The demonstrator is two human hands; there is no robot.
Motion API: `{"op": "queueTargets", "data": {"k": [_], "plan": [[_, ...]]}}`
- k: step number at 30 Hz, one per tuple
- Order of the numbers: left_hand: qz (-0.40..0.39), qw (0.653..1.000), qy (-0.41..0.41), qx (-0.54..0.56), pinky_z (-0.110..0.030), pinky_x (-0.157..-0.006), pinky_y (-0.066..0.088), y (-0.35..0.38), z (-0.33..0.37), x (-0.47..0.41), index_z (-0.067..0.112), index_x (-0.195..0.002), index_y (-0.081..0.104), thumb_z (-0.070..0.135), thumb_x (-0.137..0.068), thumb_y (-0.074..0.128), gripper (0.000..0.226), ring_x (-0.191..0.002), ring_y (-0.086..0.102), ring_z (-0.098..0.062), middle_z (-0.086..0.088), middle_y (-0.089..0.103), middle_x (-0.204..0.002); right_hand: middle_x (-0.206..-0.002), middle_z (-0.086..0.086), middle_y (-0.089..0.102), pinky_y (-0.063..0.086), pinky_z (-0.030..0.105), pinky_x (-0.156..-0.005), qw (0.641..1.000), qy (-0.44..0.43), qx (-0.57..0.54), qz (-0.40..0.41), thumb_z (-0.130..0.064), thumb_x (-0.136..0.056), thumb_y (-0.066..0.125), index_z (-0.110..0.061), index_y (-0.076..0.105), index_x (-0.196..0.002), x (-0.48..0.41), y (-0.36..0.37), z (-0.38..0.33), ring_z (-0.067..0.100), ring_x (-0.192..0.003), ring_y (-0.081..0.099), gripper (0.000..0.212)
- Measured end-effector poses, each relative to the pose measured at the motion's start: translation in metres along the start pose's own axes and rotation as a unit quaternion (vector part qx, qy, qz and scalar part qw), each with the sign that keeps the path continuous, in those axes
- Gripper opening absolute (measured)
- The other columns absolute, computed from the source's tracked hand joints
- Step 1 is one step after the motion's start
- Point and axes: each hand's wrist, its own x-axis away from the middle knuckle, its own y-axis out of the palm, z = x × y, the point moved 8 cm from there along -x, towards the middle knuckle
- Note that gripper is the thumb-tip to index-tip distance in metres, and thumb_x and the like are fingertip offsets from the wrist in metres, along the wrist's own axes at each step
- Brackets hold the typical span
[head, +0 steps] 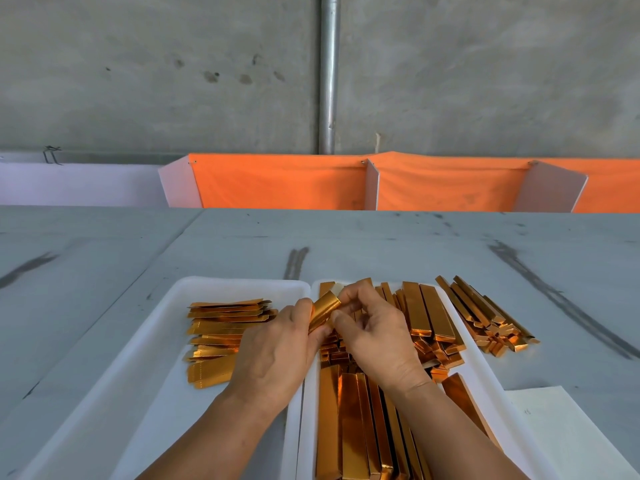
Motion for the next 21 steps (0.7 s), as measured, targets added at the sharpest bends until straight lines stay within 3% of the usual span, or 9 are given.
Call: {"op": "queueTargets", "data": {"k": [3,7,10,15,18,21], "plan": [[0.009,1.0,0.007,0.003,-0.017,-0.043,0.015,-0.002,0.001,0.0,0.026,-0.114,0.043,0.061,-0.088,0.008,0.056,-0.057,0.04,-0.008,0.011,0.048,-0.081,-0.085,-0.007,0.065,0.052,0.033,-0.052,0.997,0.038,-0.05,-0.039,-0.012,-0.092,0.064,-0.024,0.059,-0.095,0.001,0.005,0.002,0.012,-0.058,0.057,0.013],[0.006,1.0,0.01,0.008,-0.016,-0.044,0.017,0.0,0.001,0.001,0.028,-0.115,0.038,0.061,-0.091,0.009,0.05,-0.058,0.042,-0.007,0.013,0.043,-0.082,-0.088,0.004,0.063,0.043,0.016,-0.045,0.985,0.073,-0.139,-0.075,-0.008,-0.095,0.062,-0.011,0.057,-0.096,0.001,0.009,0.001,0.014,-0.057,0.06,0.006],[0.002,1.0,0.006,0.019,-0.016,-0.044,0.019,0.001,0.001,0.0,0.029,-0.115,0.038,0.062,-0.093,0.015,0.046,-0.059,0.043,-0.007,0.013,0.043,-0.082,-0.081,0.012,0.062,0.043,0.014,-0.044,0.982,0.084,-0.154,-0.076,-0.006,-0.096,0.06,-0.006,0.057,-0.095,0.0,0.008,0.002,0.01,-0.053,0.059,0.003],[-0.002,0.999,0.009,0.047,-0.019,-0.052,0.029,0.004,0.0,0.001,0.029,-0.118,0.039,0.061,-0.096,0.022,0.042,-0.064,0.045,-0.006,0.013,0.051,-0.086,-0.068,0.006,0.061,0.043,0.014,-0.043,0.98,0.089,-0.161,-0.072,-0.007,-0.096,0.06,-0.004,0.059,-0.092,0.001,0.007,0.002,0.005,-0.05,0.056,0.005],[-0.001,0.998,0.011,0.059,-0.017,-0.053,0.032,0.004,0.0,0.001,0.03,-0.117,0.038,0.061,-0.096,0.021,0.041,-0.065,0.048,-0.005,0.013,0.055,-0.09,-0.06,0.003,0.061,0.042,0.013,-0.046,0.982,0.081,-0.165,-0.034,-0.017,-0.101,0.053,-0.005,0.063,-0.091,-0.001,0.001,0.003,0.005,-0.049,0.054,0.018],[-0.01,0.998,0.014,0.057,-0.015,-0.049,0.024,0.003,0.002,0.0,0.031,-0.117,0.038,0.061,-0.095,0.022,0.041,-0.065,0.047,-0.005,0.015,0.053,-0.089,-0.058,0.003,0.059,0.041,0.012,-0.048,0.985,0.085,-0.15,0.003,-0.023,-0.101,0.054,-0.01,0.067,-0.092,-0.004,-0.005,0.007,0.004,-0.047,0.052,0.02]]}}
